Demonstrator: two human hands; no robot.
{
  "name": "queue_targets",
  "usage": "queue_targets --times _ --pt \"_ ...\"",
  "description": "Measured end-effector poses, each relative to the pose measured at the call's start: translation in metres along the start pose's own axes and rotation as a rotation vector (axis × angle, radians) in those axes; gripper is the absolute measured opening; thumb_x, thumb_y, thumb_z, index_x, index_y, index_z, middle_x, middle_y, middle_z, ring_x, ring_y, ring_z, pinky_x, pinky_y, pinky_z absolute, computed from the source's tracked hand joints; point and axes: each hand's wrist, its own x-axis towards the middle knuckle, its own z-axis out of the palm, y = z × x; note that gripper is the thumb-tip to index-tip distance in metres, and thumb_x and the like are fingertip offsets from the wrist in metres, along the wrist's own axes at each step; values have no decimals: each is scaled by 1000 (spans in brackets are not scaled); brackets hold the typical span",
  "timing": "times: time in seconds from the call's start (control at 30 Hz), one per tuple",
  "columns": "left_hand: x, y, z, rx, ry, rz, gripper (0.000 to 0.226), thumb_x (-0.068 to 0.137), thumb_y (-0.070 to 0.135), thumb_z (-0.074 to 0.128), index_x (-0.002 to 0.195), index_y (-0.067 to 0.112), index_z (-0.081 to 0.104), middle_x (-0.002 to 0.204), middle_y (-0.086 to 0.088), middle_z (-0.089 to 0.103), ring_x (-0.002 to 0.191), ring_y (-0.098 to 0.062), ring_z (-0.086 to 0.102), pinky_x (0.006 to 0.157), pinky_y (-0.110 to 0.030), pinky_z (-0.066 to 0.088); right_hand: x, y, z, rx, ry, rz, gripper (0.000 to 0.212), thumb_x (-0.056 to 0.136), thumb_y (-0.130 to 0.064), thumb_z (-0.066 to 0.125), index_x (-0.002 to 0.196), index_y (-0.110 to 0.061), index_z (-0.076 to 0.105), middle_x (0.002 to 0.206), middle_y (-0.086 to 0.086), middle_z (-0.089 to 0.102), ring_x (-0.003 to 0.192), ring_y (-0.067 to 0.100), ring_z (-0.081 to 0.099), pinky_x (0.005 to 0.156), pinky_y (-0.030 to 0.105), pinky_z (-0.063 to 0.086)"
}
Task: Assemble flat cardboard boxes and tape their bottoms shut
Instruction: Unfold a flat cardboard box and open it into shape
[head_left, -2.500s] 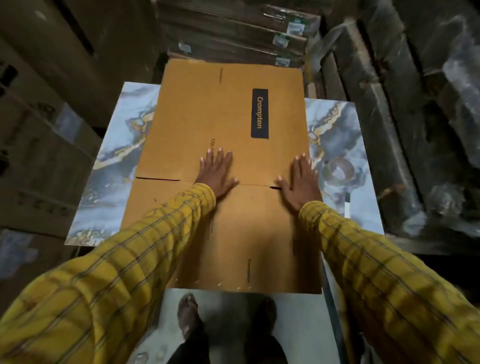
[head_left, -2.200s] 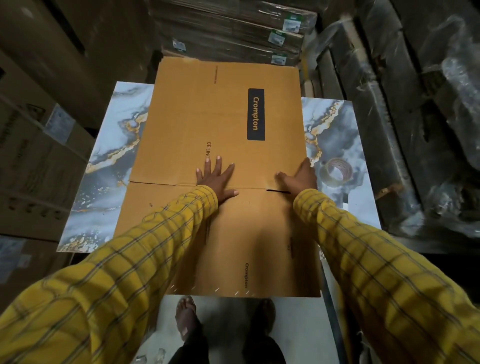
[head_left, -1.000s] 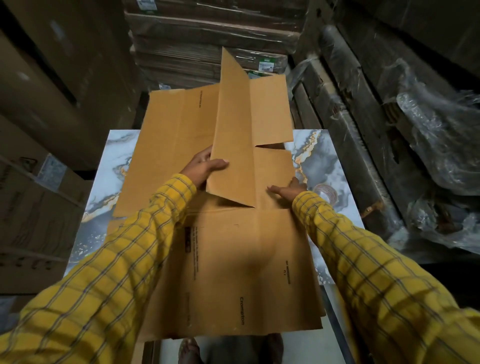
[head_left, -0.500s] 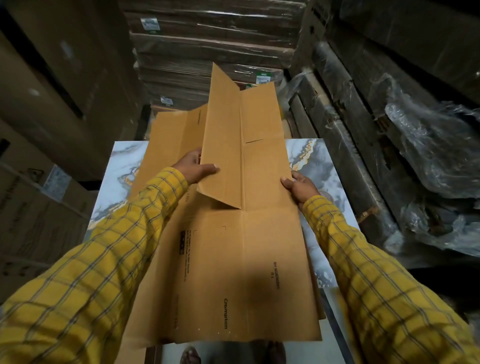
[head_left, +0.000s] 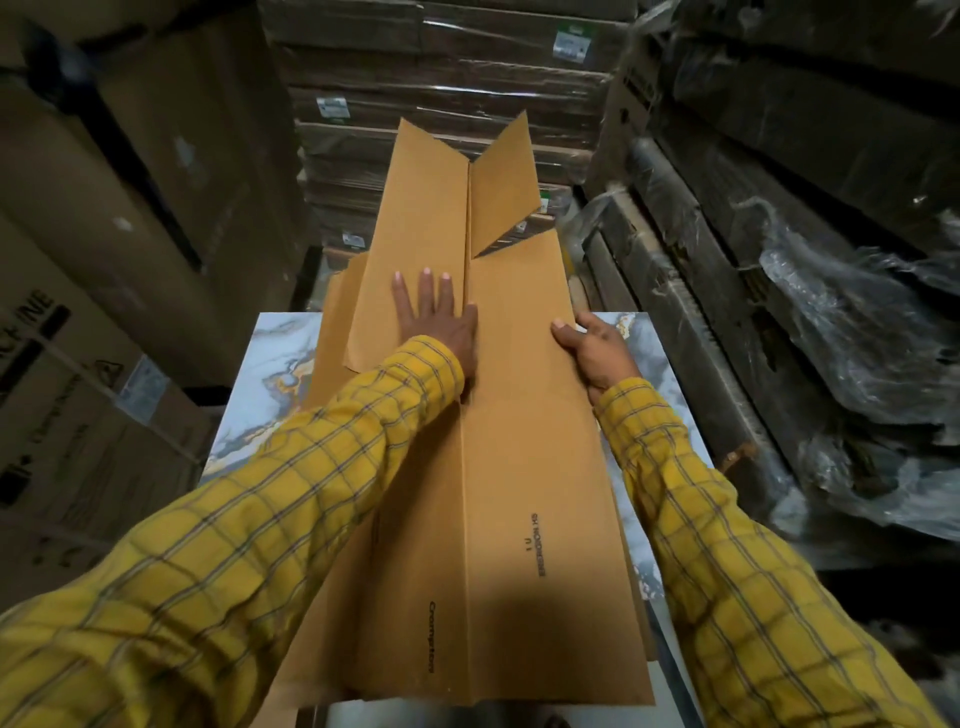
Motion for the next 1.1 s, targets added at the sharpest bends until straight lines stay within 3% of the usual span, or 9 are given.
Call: queue_targets --times 0.07,0.17,0.33,0.5,0.57,0.7,0.8,0.93,1.1 --pt "0 -10 -17 -85 5 -28 72 90 50 47 155 33 20 166 -11 -11 149 -43 -18 106 -76 -15 5 -14 -5 -16 -5 -30 57 80 -31 75 130 -7 62 124 16 69 110 34 69 97 49 55" --pt "3 -35 -43 -245 -5 -49 69 90 45 58 151 32 29 167 -7 -4 151 -40 -10 112 -73 -7 1 -46 -7 -111 -50 -82 35 83 -37 73 109 -13 72 117 13 72 101 30 71 92 43 57" --pt "4 -79 -38 -327 -10 -101 92 89 41 67 158 26 7 165 -12 4 150 -44 7 115 -68 16 11 -64 -12 -114 -45 -99 10 101 -11 56 103 -13 65 90 -2 71 67 5 69 65 20 55" --pt "-5 -95 33 -411 -100 -125 97 93 30 66 158 16 -3 167 -8 -8 152 -39 0 117 -66 17 29 -22 -4 -230 7 -20 24 97 -16 63 117 -4 68 108 14 72 90 25 68 100 52 52" --pt "-7 -101 46 -501 -71 -135 97 91 26 68 159 16 -1 167 -6 -5 152 -35 2 117 -65 16 29 -9 6 -316 57 -14 32 97 -20 64 122 1 66 115 14 71 98 27 68 102 49 51" --pt "-4 -107 37 -607 -10 -143 91 81 26 78 152 15 21 151 -11 24 142 -36 26 110 -68 30 18 -1 26 -1178 321 -84 48 97 -38 58 132 -6 53 132 21 59 124 40 53 101 44 42" --pt "-1 -101 29 -622 24 -186 75 82 31 76 141 13 33 141 -12 28 133 -38 29 101 -66 39 1 10 50 -1561 190 -362 52 97 -43 49 145 -23 42 144 17 43 138 38 34 116 59 22" --pt "1 -96 38 -673 85 -251 67 82 23 75 137 13 37 140 -12 27 128 -40 30 97 -63 43 -13 29 88 -1530 -63 -200 57 106 -45 31 158 -44 7 168 6 2 153 39 -3 108 78 -3" --pt "-4 -120 50 -726 167 -154 61 82 5 67 139 10 45 135 -18 36 119 -43 41 98 -47 43 -10 25 93 -1333 -44 28 86 95 -58 52 158 -43 -3 168 -2 -15 151 44 -17 109 76 -8"
